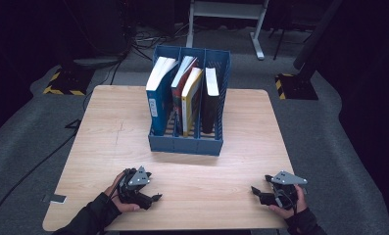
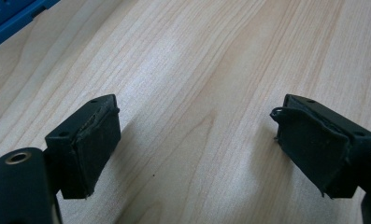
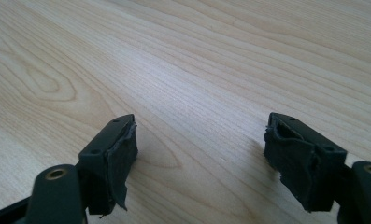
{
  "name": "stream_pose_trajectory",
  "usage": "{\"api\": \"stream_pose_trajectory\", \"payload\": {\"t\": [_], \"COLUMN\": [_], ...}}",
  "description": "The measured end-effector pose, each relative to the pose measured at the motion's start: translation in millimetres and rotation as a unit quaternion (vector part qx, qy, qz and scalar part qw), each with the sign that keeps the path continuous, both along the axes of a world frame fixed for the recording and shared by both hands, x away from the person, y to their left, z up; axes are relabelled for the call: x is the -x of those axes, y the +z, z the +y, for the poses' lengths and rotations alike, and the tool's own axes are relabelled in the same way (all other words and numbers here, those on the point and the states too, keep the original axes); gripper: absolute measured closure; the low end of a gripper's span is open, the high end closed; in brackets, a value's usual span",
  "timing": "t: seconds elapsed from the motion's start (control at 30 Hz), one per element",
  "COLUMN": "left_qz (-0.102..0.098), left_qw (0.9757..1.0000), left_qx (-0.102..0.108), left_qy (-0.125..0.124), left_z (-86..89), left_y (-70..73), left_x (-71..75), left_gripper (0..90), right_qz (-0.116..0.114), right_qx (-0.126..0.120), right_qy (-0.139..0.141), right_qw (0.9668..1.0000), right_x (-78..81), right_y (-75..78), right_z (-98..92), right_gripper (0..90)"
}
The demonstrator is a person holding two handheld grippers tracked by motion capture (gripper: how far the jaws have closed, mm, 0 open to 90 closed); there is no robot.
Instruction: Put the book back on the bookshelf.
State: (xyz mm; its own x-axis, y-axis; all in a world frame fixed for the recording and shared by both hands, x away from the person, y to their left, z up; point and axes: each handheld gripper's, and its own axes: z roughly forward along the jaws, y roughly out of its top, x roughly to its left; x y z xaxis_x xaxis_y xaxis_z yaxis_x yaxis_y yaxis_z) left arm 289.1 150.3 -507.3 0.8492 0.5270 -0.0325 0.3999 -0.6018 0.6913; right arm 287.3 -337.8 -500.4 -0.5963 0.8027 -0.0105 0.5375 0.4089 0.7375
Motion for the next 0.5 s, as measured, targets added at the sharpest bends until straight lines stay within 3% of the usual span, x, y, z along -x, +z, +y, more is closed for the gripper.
{"api": "stream_pose_trajectory", "payload": {"t": [0.5], "left_qz": [-0.001], "left_qw": [1.0], "left_qx": [-0.001], "left_qy": [-0.01], "left_z": [0.4], "left_y": [0.0], "left_x": [-1.9], "left_gripper": [13.8], "right_qz": [0.003], "right_qx": [0.002], "right_qy": [-0.003], "right_qw": [1.0], "right_x": [-6.1], "right_y": [-0.3], "right_z": [0.8], "right_gripper": [21.1]}}
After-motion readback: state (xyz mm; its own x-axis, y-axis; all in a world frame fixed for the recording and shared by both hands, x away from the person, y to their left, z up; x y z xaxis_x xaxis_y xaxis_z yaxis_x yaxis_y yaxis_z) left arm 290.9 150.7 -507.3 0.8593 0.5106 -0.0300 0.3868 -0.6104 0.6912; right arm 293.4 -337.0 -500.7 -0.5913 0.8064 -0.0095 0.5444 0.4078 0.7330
